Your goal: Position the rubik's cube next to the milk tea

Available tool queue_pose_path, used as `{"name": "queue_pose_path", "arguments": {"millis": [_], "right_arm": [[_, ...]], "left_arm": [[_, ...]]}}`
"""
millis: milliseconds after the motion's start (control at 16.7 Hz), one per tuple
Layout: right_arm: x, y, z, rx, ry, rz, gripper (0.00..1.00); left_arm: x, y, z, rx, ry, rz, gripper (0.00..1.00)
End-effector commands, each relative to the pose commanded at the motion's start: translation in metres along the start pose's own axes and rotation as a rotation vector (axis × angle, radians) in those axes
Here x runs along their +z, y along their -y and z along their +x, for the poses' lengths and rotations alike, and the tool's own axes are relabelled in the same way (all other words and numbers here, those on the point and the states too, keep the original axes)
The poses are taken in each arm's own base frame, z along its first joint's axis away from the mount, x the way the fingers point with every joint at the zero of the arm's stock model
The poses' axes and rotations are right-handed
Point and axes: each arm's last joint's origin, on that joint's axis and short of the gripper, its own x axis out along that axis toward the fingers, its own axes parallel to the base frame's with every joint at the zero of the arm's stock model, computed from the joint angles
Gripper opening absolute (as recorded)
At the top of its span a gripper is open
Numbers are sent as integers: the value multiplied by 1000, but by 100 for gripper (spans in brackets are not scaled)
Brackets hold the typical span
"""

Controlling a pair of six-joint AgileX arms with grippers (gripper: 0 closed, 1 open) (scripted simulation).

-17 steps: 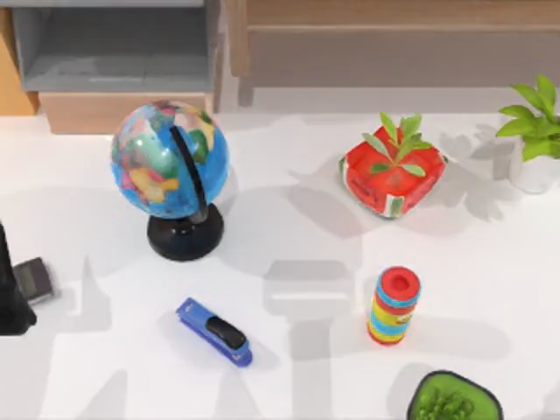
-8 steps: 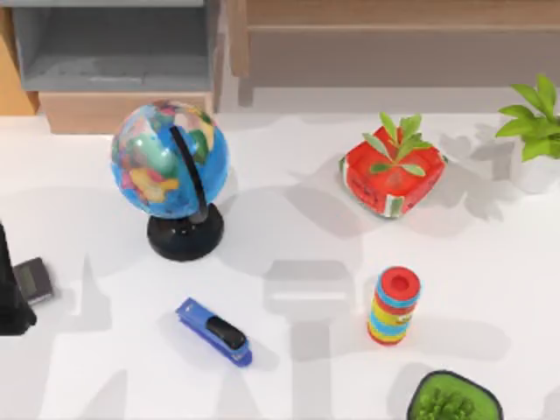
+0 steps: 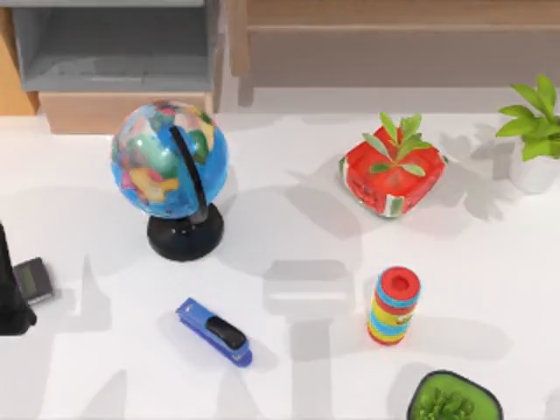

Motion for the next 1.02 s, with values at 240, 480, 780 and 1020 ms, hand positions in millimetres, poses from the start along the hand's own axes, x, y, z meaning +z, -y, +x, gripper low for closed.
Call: {"name": "queue_pose_path", "arguments": {"millis": [240, 480, 780, 1020], "right_arm": [[9, -3, 1, -46, 1, -140, 0], [15, -4, 1, -72, 4, -220, 0], [12, -3, 3, -49, 5, -179, 0], [7, -2, 5, -16, 3, -83, 0]], "left_arm": [[0, 0, 0, 0, 0, 0, 100], [0, 0, 0, 0, 0, 0, 100], [0, 0, 0, 0, 0, 0, 100], [0, 0, 0, 0, 0, 0, 100]]}}
